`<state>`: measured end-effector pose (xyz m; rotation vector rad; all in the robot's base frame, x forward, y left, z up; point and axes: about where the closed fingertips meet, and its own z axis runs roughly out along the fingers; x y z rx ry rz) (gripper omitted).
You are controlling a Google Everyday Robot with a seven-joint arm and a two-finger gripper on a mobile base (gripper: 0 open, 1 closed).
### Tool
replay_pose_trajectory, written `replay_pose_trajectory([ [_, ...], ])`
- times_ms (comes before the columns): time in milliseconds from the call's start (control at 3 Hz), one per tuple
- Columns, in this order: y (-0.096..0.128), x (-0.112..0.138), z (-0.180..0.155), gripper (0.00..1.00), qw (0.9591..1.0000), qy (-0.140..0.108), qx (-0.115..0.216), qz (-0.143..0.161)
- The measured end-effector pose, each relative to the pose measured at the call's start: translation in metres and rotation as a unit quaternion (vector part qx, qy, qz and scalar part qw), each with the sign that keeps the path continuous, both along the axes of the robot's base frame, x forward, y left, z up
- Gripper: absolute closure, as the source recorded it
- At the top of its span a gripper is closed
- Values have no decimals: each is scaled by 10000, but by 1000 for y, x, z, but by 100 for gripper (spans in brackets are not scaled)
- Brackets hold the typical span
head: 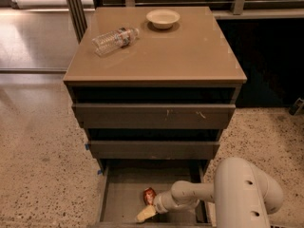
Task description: Pick coke can from bottom drawer and place on counter
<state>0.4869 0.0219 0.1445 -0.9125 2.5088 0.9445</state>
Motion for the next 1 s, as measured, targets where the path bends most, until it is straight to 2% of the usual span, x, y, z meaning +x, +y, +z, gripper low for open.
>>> replay_pose_trajectory([
  [333,2,4,2,0,9994,-38,-177,-289],
  [667,5,3,2,0,9993,-73,-231,-293],
  [1000,14,2,8,0,9982,-209,-418,-374],
])
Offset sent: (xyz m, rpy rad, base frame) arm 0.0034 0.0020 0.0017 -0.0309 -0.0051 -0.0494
